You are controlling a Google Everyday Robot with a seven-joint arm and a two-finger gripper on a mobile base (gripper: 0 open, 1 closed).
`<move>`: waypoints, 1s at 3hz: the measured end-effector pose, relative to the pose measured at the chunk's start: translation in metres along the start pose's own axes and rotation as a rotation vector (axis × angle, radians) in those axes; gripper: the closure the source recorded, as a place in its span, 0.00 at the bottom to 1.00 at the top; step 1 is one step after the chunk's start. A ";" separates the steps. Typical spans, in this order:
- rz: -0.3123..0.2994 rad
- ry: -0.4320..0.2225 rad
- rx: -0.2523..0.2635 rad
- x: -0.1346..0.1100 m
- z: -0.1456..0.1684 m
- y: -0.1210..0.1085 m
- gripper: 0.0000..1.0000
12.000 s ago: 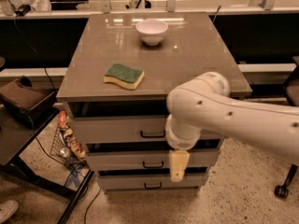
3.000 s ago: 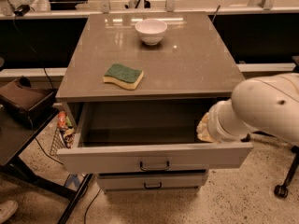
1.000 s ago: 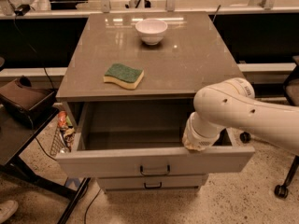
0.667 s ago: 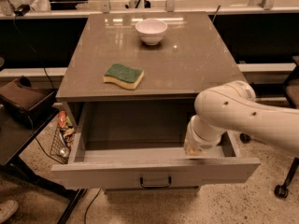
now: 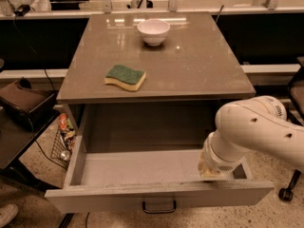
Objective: Open top drawer
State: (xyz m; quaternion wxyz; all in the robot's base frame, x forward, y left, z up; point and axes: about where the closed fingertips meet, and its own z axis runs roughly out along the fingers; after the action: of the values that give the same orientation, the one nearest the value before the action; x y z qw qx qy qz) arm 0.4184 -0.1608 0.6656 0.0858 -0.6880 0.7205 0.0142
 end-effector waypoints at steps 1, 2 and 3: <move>0.038 -0.026 -0.051 0.006 -0.016 0.059 1.00; 0.041 -0.028 -0.054 0.007 -0.018 0.062 1.00; 0.041 -0.026 -0.051 0.007 -0.019 0.062 0.82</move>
Offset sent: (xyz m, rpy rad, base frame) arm -0.2328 -0.0152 0.0430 0.1368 0.2484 -0.0433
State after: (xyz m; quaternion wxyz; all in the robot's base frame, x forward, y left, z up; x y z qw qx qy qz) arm 0.3543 -0.1672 0.6772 0.0771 -0.6747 0.7328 0.0434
